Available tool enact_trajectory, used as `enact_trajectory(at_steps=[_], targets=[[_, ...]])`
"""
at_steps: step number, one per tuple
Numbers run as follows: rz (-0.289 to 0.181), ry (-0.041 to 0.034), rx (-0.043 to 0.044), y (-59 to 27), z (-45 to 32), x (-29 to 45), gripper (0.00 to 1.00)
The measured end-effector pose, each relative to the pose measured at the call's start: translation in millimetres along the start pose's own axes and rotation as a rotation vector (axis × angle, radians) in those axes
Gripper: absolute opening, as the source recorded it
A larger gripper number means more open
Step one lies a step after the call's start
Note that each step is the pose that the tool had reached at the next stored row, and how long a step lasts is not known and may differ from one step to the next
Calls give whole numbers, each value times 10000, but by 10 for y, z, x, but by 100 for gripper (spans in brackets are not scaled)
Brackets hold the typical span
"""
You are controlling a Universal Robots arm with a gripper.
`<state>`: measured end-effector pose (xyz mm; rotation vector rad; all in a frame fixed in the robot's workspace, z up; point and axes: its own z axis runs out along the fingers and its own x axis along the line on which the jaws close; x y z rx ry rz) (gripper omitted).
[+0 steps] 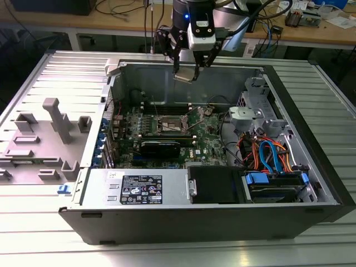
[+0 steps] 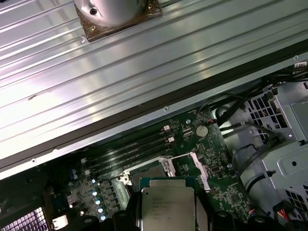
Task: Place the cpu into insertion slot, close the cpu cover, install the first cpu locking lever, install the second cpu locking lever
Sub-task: 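Place the cpu into insertion slot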
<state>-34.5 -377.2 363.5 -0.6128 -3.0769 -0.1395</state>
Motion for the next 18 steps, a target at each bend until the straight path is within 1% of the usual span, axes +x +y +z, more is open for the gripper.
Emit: enact_trajectory(at_steps=[3,5,9,18], targets=[[372,-33,-6,0,7,-1,54],[749,-66,-11,-1,13,-2,54],[1118,-98,-18,2,18,-8,54],[1429,-126,-21,4,23,-15,54]])
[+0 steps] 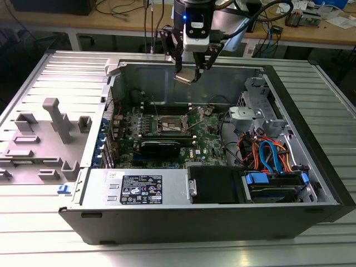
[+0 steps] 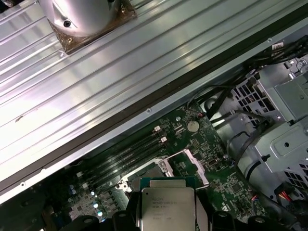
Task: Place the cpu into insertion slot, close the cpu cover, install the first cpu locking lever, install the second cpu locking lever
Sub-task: 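Place the cpu into insertion slot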
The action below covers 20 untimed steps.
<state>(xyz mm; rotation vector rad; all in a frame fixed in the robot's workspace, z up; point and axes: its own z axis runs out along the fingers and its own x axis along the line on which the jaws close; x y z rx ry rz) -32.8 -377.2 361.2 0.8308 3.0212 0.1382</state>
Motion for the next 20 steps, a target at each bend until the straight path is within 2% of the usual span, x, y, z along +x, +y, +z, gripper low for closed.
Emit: enact_trajectory(at_steps=[16,20], targets=[[67,-9,3,1,1,-2,54],[253,-25,0,1,4,-2,54]])
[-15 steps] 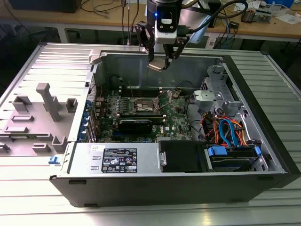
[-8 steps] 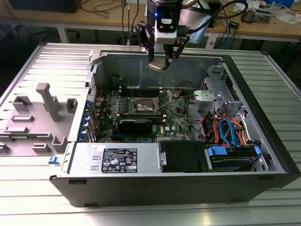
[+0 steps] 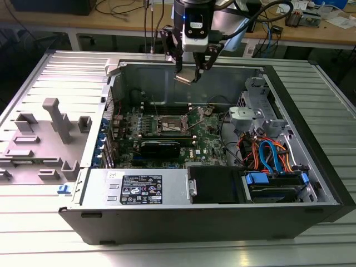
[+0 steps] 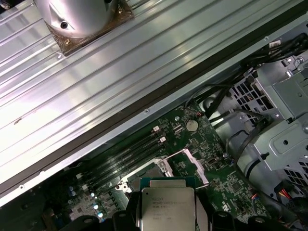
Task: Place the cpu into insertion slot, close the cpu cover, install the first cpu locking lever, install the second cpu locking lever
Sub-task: 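Place the cpu into insertion slot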
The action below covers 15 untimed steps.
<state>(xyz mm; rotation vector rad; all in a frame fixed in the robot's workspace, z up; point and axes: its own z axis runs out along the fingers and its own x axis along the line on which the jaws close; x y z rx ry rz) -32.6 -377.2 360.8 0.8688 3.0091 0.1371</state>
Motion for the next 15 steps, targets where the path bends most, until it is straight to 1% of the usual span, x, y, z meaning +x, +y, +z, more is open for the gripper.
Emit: enact_trajectory(at_steps=[2,5,7,15], targets=[[201,-18,-3,0,3,0,54],[678,-58,-12,-1,10,0,54],[891,-76,-15,-1,12,-1,54],[934,-81,-17,-2,14,0,54]])
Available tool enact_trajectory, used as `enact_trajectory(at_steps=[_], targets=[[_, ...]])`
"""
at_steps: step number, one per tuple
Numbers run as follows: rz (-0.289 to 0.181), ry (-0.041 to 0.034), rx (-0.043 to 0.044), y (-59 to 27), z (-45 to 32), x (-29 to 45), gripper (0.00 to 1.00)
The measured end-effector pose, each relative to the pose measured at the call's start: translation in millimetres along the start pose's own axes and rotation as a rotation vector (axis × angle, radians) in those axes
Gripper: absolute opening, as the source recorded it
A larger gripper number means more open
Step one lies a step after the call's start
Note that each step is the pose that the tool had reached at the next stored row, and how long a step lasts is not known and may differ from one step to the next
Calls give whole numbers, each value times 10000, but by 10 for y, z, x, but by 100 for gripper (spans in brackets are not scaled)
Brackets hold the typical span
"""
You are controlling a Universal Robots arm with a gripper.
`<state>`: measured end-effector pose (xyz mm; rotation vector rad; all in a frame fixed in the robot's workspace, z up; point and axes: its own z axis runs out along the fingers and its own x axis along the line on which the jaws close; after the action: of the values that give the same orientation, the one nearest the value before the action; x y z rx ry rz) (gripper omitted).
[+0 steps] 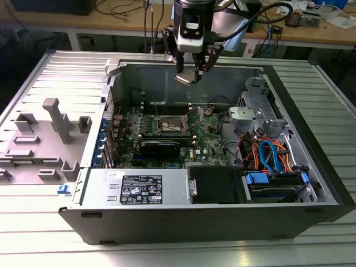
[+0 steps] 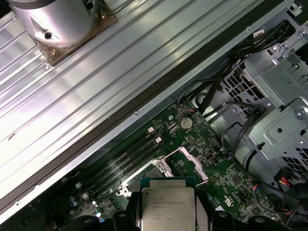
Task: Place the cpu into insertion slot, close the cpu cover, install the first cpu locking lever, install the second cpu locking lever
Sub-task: 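Place the cpu into insertion slot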
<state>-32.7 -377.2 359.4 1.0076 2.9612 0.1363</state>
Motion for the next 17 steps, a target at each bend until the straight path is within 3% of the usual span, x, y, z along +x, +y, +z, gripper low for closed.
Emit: enact_trajectory(at_steps=[9,17], targets=[[92,-8,-2,0,0,0,54],[1023,-115,14,0,9,-1,54]])
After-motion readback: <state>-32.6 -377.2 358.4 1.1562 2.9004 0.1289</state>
